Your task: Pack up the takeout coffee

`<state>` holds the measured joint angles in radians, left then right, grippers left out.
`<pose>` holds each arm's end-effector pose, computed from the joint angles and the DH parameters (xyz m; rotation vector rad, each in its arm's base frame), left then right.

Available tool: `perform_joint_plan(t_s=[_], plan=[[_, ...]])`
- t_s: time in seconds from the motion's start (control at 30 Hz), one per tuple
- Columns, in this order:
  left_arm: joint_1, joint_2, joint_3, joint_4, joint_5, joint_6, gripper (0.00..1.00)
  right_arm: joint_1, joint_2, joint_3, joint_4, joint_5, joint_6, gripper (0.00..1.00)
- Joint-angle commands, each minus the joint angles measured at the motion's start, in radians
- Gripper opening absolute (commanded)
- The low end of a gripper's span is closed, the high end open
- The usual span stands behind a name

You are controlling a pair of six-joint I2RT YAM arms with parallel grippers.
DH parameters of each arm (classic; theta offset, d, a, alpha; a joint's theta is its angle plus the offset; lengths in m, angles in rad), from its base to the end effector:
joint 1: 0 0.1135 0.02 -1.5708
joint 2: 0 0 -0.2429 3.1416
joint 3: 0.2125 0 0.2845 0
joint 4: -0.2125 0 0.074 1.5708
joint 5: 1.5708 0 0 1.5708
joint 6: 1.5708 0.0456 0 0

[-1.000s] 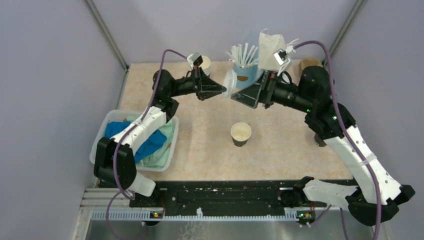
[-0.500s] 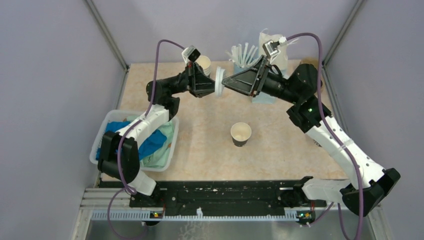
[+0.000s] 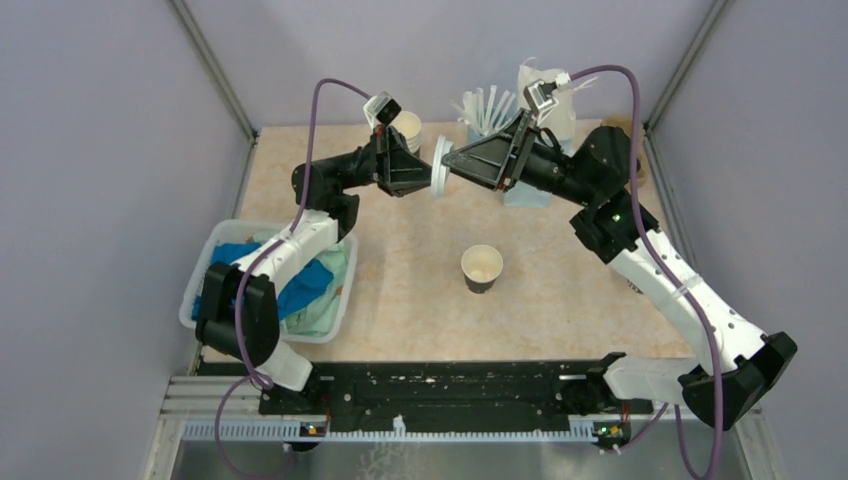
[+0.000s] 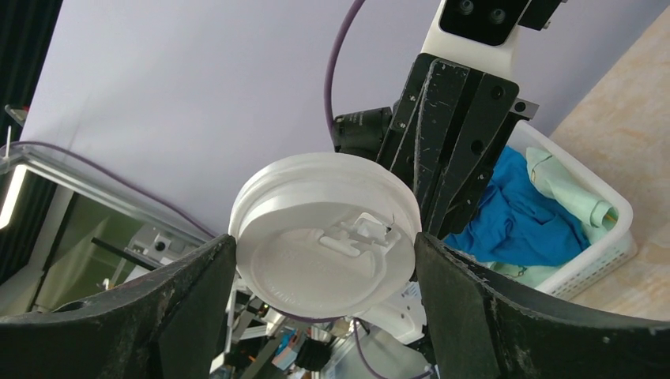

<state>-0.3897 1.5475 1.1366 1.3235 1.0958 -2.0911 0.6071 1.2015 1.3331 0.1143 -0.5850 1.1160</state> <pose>0.3095 -0.1710 0.3753 0.3473 1.6305 -2.4163 0.2392 0.1968 0.4633 -0.1853 1.6191 1.7772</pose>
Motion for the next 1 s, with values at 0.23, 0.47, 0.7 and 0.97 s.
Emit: perform_joint_plan(t_s=[0.23, 0.47, 0.7, 0.97], plan=[[-0.001, -0.030, -0.010, -0.004, 0.027, -0.042, 0.00, -0.001, -0.011, 0.017, -0.003, 0.014, -0.021, 0.74], [0.002, -0.054, -0.032, -0.084, 0.037, 0.011, 0.18, -0.001, -0.028, 0.003, 0.007, 0.027, 0.000, 0.70], [0.077, -0.172, -0.176, -0.416, 0.093, 0.234, 0.71, -0.014, -0.108, -0.022, -0.256, 0.123, -0.072, 0.70], [0.178, -0.244, -0.046, -1.763, -0.027, 1.200, 0.89, -0.015, -0.091, 0.089, -0.952, 0.345, -0.449, 0.72]])
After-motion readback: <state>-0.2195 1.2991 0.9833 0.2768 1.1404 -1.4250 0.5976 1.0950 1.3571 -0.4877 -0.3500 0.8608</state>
